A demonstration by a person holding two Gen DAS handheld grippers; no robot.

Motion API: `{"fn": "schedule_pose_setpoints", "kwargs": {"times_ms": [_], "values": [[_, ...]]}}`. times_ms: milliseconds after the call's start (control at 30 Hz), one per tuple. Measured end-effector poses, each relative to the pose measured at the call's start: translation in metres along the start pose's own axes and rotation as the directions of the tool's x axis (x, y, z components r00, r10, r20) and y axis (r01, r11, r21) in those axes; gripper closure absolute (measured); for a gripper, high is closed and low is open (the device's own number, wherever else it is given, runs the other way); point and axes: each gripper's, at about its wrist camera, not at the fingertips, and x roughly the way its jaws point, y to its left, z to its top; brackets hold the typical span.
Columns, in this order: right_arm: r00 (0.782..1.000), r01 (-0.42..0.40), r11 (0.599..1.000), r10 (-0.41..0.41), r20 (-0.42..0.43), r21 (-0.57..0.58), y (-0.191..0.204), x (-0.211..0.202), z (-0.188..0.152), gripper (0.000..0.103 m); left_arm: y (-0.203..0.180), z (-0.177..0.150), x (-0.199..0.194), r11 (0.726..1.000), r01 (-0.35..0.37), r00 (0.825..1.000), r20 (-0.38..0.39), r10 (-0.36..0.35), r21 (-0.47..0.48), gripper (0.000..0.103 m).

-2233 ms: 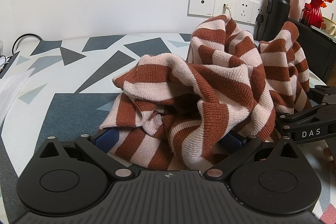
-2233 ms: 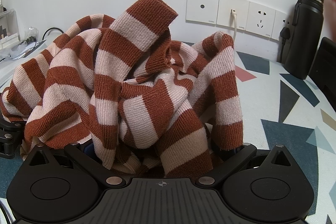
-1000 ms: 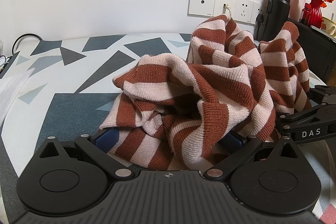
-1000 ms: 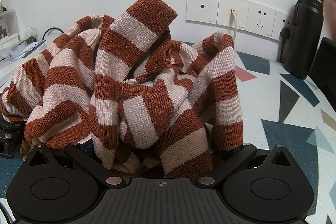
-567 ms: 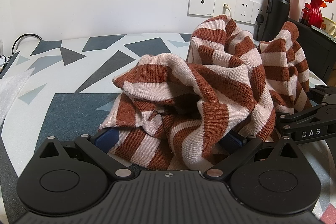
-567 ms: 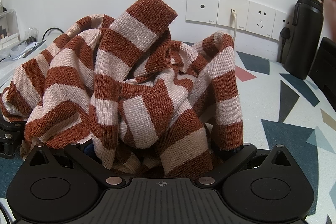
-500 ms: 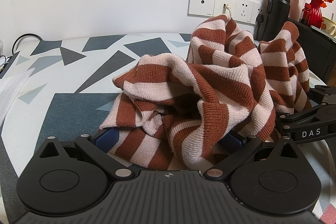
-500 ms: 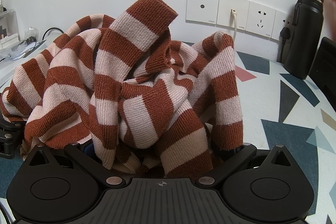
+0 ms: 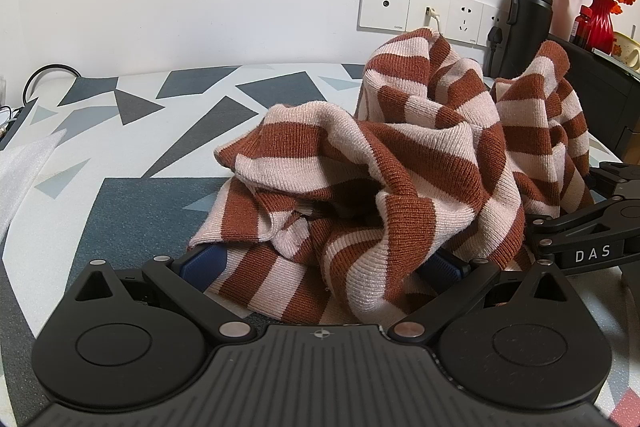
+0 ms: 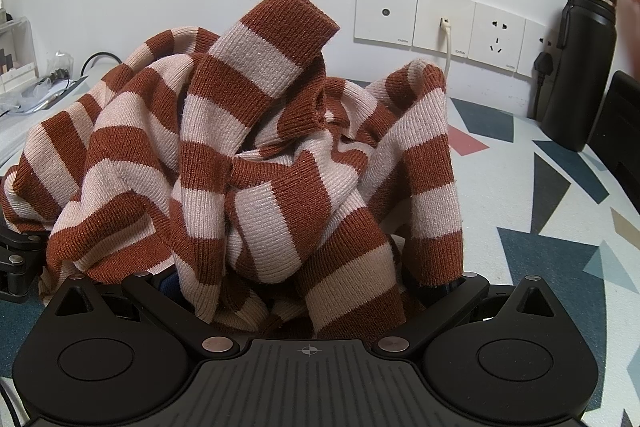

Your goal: Fold clothes

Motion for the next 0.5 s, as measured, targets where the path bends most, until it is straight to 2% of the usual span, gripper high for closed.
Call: {"fn": "schedule_pose_setpoints", "kwargs": {"times_ms": [500], "values": [[1.000,-0.003,1.000,0.003,0.001,0.002,-0.0011,-0.0003,0.0005,0.001,-0.0022,0.0000,-0.0002,1.000,0.000,1.000,0.000,0.000,-0.001,0.000]]}}
